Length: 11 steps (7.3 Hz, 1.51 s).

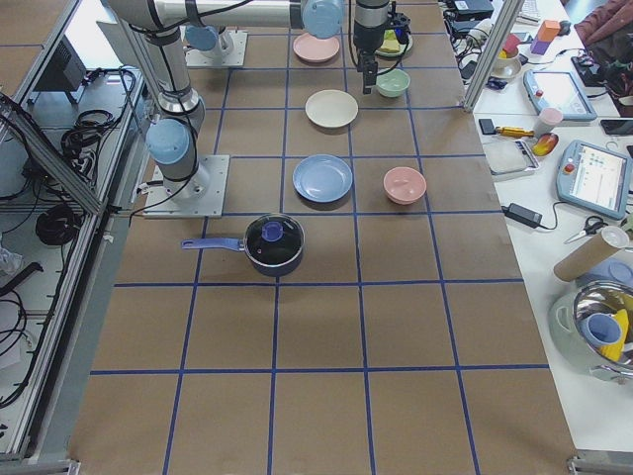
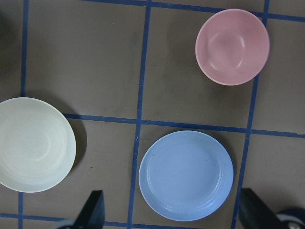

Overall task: Stack three plates with pink and blue
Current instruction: 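Move the right gripper toward the light-blue plate, then lower the left gripper to the pink plate while the right lowers to the blue plate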

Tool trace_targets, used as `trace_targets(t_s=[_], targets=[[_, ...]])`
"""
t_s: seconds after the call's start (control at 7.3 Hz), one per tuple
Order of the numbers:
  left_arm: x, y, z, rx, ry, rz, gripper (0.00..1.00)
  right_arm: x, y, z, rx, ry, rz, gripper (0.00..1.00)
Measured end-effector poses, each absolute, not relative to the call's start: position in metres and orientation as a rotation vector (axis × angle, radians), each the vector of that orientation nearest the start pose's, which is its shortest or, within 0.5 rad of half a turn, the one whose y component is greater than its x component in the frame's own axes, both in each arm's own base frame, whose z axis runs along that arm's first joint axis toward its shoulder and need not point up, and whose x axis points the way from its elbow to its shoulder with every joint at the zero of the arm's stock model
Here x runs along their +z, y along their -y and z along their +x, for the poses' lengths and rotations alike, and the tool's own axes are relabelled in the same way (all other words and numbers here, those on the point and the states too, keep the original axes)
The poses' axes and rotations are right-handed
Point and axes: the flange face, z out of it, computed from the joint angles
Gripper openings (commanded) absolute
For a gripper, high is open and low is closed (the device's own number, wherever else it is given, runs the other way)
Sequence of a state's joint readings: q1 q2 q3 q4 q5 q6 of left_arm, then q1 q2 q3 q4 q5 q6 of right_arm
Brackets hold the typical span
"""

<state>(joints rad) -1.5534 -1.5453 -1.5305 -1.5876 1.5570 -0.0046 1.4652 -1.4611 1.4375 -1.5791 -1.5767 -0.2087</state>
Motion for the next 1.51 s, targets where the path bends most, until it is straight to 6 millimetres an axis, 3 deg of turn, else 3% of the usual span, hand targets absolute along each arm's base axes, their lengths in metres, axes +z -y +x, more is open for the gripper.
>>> trace_targets(t_s=[0.41,0.68,1.1,1.37,1.51], targets=[[0.518,0.484,-0.128,-0.073,-3.153,-0.029,1.0,0.468,0.551,-0.006,0.032,-3.129,-0.188,1.0],[0.518,0.483,-0.128,-0.075,-3.153,-0.027,1.0,0.438,0.542,-0.041,0.105,-3.104,-0.175,0.93],[0.515,0.484,-0.127,-0.066,-3.156,-0.033,1.0,0.402,0.529,-0.054,0.124,-3.095,-0.215,0.93],[0.492,0.489,-0.123,0.009,-3.152,-0.042,1.0,0.361,0.512,-0.071,0.06,-3.105,-0.248,0.93],[0.468,0.489,-0.122,0.087,-3.151,-0.047,1.0,0.335,0.501,-0.082,0.004,-3.12,-0.257,0.91]])
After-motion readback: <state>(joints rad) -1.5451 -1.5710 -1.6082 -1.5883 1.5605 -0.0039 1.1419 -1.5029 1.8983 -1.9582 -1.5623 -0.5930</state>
